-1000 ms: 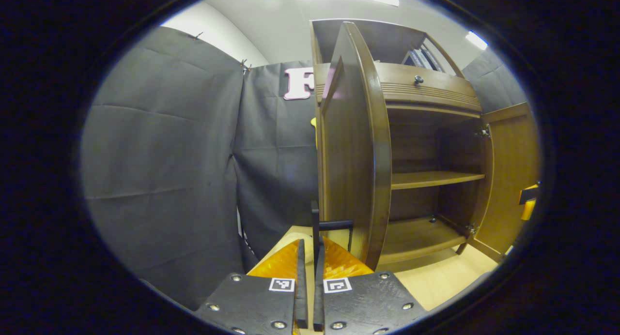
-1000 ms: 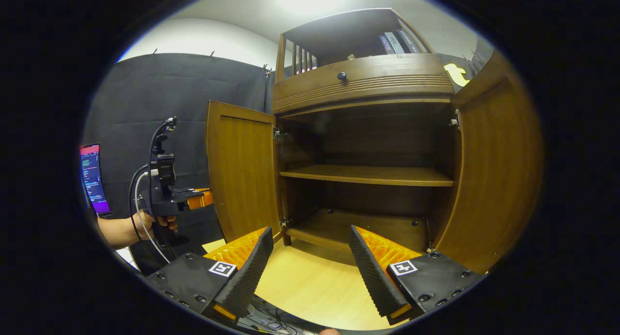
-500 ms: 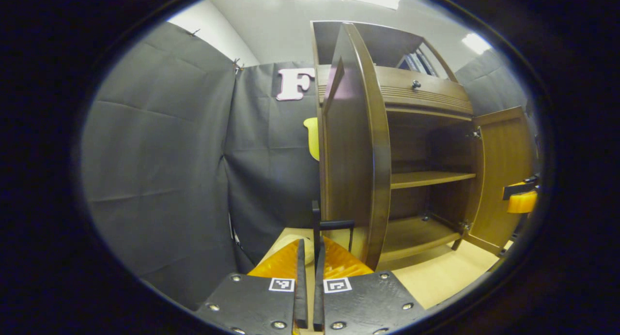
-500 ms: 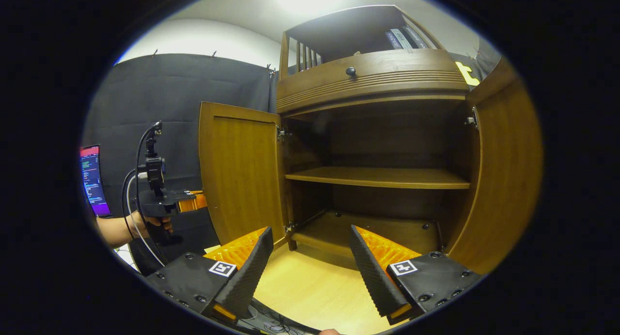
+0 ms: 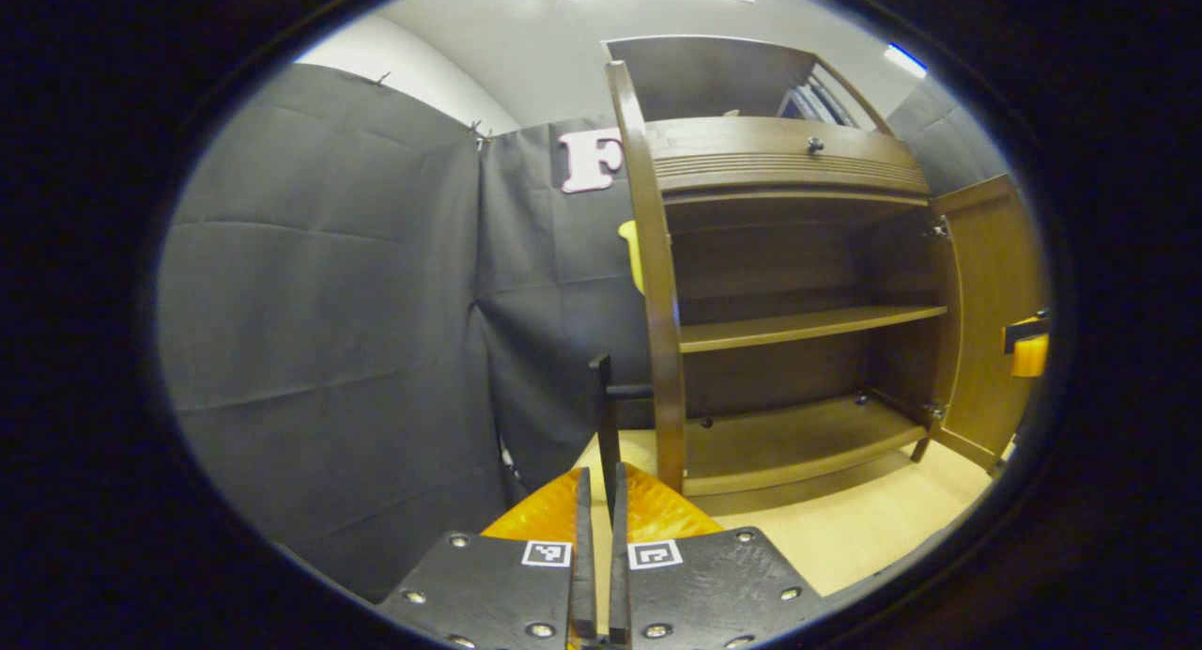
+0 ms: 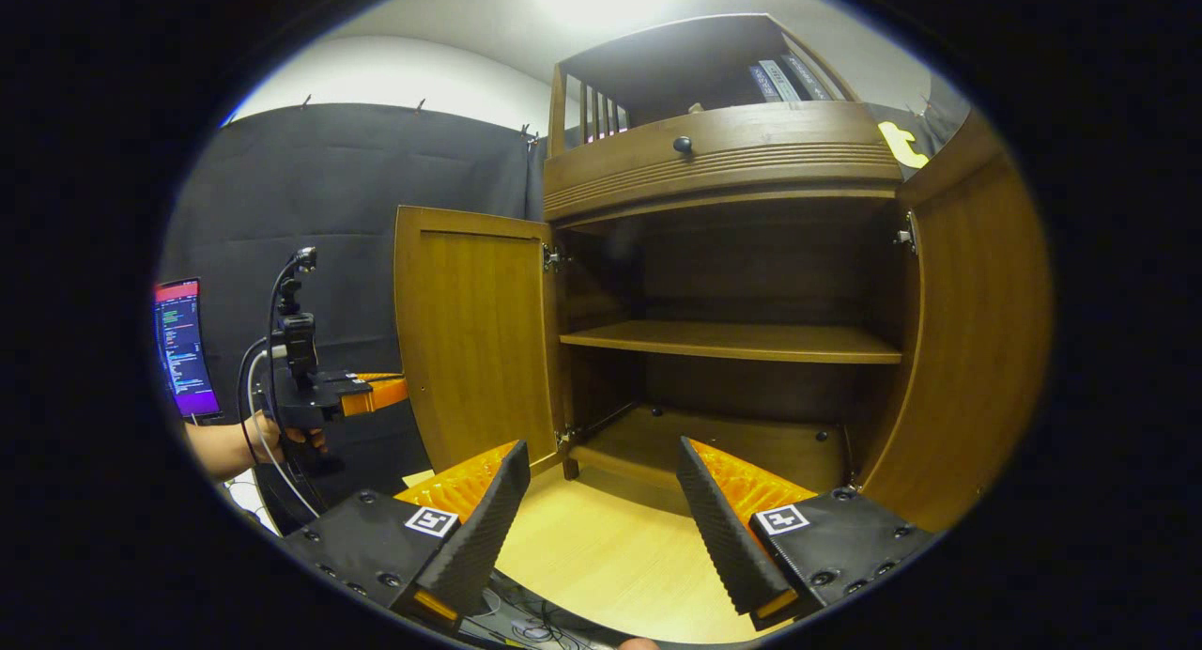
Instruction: Open the right door of the double-door shoe cabinet with the right hand, and open the left door with the left hand.
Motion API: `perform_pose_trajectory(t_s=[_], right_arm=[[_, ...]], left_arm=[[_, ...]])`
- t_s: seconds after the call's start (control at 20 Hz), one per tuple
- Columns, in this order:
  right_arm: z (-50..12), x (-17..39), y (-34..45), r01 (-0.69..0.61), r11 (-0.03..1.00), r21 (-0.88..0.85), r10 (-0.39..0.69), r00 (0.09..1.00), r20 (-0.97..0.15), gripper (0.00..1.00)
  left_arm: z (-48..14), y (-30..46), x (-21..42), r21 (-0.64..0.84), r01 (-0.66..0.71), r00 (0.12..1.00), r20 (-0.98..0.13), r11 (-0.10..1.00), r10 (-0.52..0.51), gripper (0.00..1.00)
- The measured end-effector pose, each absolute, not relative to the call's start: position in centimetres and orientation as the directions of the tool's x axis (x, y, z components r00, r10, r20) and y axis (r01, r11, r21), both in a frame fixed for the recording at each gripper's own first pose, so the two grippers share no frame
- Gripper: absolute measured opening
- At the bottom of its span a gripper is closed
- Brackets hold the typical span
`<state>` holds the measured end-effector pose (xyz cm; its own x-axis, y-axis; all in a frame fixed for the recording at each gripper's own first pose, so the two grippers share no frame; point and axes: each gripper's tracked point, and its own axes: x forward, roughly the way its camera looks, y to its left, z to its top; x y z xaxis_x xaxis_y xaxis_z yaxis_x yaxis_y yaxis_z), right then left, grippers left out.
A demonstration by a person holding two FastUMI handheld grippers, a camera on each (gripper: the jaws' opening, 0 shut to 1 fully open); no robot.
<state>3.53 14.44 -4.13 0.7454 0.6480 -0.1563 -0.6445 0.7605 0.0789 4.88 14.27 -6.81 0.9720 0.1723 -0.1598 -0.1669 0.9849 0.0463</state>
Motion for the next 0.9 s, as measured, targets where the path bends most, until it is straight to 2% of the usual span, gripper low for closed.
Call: perform_pose_trajectory(t_s=[0.2, 0.3, 0.35, 0.4, 0.45, 0.6, 0.85, 0.9], right_arm=[[-3.9, 2.0, 12.8, -0.625, 0.775, 0.088, 0.631, 0.762, -0.143, 1.0], [-3.5, 1.4, 11.5, -0.602, 0.795, 0.08, 0.607, 0.784, -0.132, 0.99], [-3.3, 1.2, 10.8, -0.587, 0.806, 0.073, 0.591, 0.796, -0.126, 0.94], [-3.3, 1.0, 10.1, -0.573, 0.817, 0.068, 0.576, 0.808, -0.122, 0.94], [-3.3, 0.9, 9.4, -0.56, 0.826, 0.067, 0.564, 0.817, -0.12, 0.99], [-3.0, 0.6, 7.4, -0.512, 0.855, 0.084, 0.518, 0.848, -0.107, 0.99], [-3.0, 0.5, 5.2, -0.433, 0.898, 0.085, 0.44, 0.893, -0.1, 0.99], [-2.7, 0.4, 4.9, -0.416, 0.905, 0.085, 0.423, 0.901, -0.095, 0.94]], left_arm=[[-5.0, 13.4, 2.5, 0.01, -0.176, 0.976, -0.129, 0.984, 0.175, 0.07], [-3.9, 12.1, 1.7, 0.026, -0.176, 0.978, -0.111, 0.984, 0.177, 0.07], [-3.5, 11.2, 1.0, 0.032, -0.172, 0.979, -0.107, 0.985, 0.174, 0.07], [-2.9, 10.3, 0.6, 0.033, -0.167, 0.98, -0.102, 0.985, 0.17, 0.07], [-2.5, 9.5, 0.0, 0.03, -0.164, 0.981, -0.1, 0.986, 0.166, 0.07], [-1.4, 7.1, -1.3, 0.0, -0.155, 0.983, -0.098, 0.988, 0.154, 0.1], [-0.2, 5.8, -2.9, -0.016, -0.152, 0.986, -0.075, 0.988, 0.151, 0.1], [0.0, 5.9, -3.0, -0.019, -0.155, 0.985, -0.074, 0.988, 0.153, 0.1]])
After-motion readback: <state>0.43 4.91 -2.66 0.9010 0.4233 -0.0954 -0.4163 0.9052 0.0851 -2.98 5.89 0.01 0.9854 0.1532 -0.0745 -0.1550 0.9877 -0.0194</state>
